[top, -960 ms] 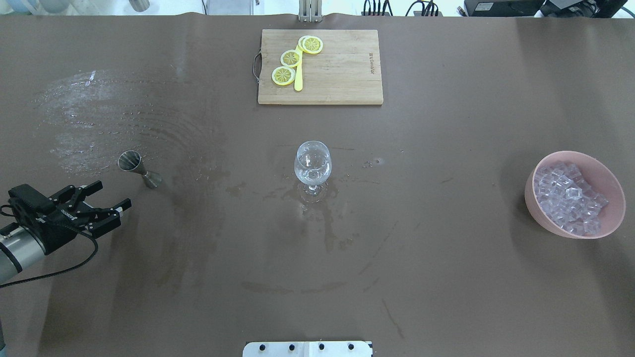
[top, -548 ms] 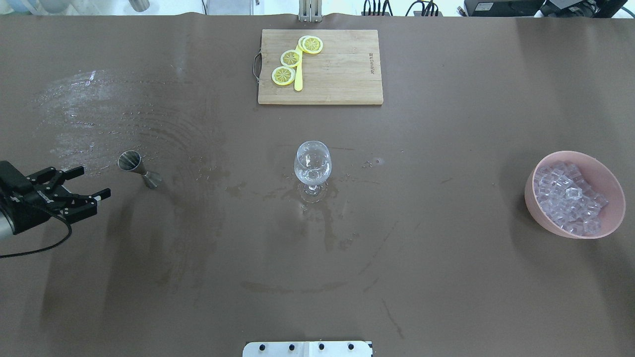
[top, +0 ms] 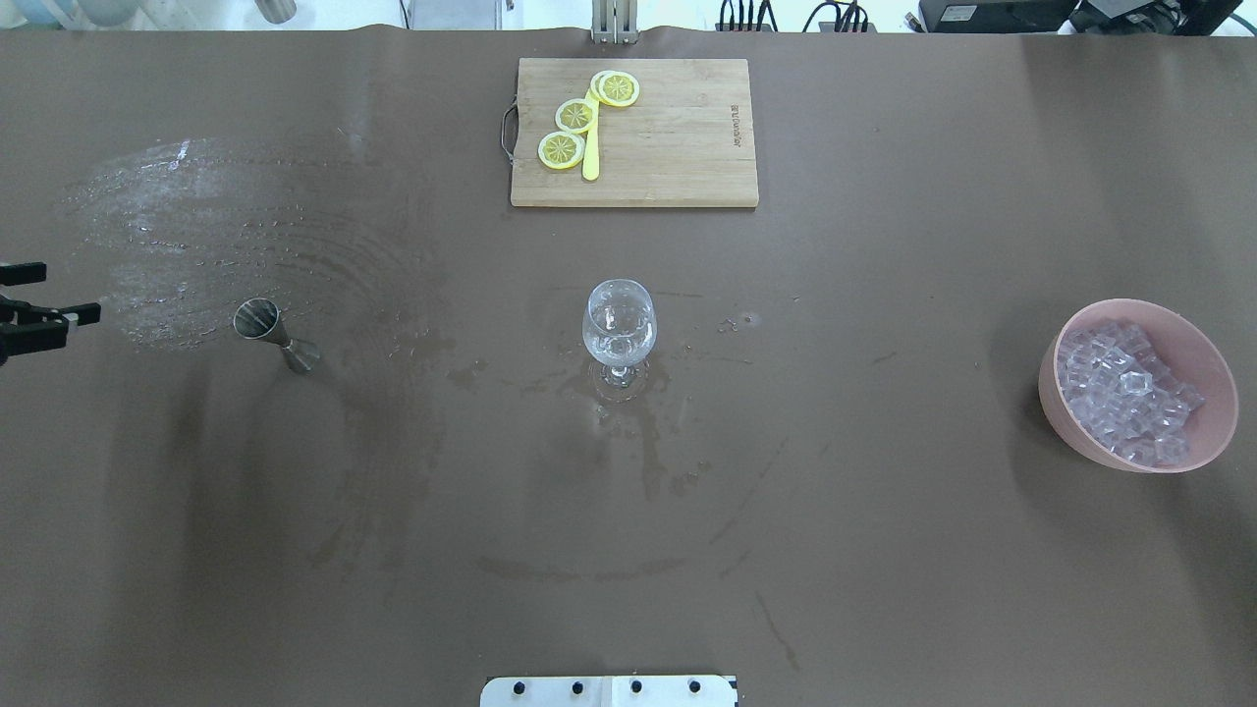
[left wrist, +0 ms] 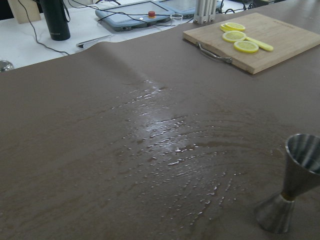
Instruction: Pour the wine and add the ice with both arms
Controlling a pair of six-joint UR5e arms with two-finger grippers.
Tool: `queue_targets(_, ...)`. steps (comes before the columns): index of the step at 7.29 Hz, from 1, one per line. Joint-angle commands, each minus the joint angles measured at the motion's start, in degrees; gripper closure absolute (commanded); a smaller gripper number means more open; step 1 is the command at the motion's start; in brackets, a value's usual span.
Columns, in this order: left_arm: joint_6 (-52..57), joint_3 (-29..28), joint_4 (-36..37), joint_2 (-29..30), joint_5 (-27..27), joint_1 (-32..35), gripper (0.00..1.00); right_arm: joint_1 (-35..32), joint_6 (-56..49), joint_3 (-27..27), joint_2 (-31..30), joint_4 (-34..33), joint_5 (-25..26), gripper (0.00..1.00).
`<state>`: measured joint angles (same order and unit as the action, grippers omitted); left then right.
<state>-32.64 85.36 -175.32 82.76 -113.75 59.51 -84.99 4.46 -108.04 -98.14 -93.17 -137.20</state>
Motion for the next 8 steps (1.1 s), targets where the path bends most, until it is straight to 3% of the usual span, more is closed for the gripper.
queue_targets(1, 8.42, 1.90, 14.85, 1.08, -3.67, 4.91, 0.02, 0.00, 0.02, -0.07, 0.06, 0.00, 0.00, 0.00)
queue_targets(5, 28.80, 2.18, 33.68, 2.49, -2.80, 12.19, 0.03, 0.00, -0.06, -0.16, 0.06, 0.00, 0.00, 0.00)
queue_targets(8, 41.56, 3.23, 44.68, 3.19, 6.77, 14.75, 0.02, 0.00, -0.50, -0.16, -0.03, 0.09, 0.09, 0.00)
